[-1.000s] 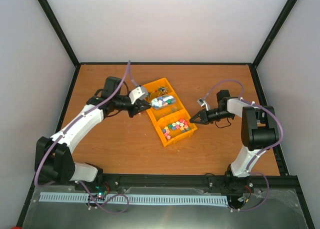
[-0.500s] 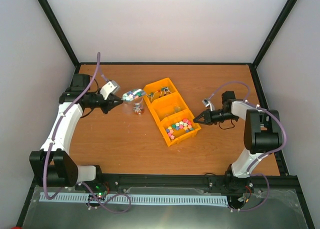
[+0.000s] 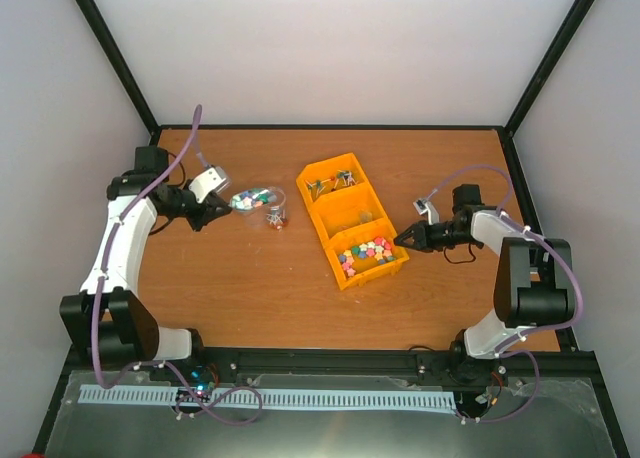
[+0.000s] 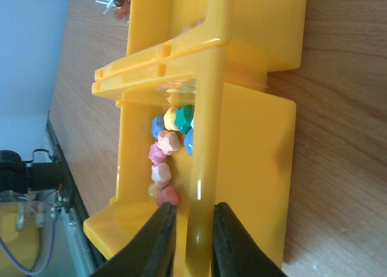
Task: Pack the candies
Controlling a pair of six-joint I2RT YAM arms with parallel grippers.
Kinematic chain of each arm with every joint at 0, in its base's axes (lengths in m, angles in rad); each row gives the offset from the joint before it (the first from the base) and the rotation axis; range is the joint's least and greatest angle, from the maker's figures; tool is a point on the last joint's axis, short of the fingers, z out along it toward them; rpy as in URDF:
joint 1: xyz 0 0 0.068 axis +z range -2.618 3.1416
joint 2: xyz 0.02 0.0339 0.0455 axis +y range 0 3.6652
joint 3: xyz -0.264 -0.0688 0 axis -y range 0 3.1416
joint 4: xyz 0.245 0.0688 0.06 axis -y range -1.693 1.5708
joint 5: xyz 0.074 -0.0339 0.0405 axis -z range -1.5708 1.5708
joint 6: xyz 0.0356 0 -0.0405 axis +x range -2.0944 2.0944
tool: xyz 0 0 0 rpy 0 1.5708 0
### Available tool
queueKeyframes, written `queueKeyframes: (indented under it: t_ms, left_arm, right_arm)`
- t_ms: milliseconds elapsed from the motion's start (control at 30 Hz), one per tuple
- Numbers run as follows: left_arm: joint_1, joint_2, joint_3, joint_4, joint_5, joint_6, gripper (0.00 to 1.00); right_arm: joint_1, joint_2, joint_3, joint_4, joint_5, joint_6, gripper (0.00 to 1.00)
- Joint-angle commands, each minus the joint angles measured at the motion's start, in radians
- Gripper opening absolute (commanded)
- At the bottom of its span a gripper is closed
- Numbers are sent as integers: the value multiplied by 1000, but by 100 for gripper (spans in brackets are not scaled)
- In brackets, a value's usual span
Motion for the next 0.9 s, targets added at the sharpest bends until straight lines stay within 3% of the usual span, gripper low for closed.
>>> queueKeyframes:
  t_ms: [0, 100, 400, 633, 700, 867]
  left_arm:
    - [10, 17, 55, -39, -7, 68, 1]
    - [10, 40, 69, -26, -15, 46, 1]
    - [10, 74, 112, -38, -59, 49, 1]
    - [6, 101, 139, -73, -66, 70, 1]
    - [4, 106, 141, -74, -66, 72, 1]
    - [-7, 117, 148, -76, -88, 72, 1]
  right_arm:
    - [-11, -4, 11, 35, -17, -24, 27]
    - [-12, 3, 15, 34, -27, -30, 44]
    - [-16, 25, 41, 1, -43, -68, 68]
    - [-35, 58, 84, -84, -84, -160, 95]
    - [-41, 61, 87, -97, -93, -178, 100]
    - [-52, 67, 91, -111, -105, -197, 100]
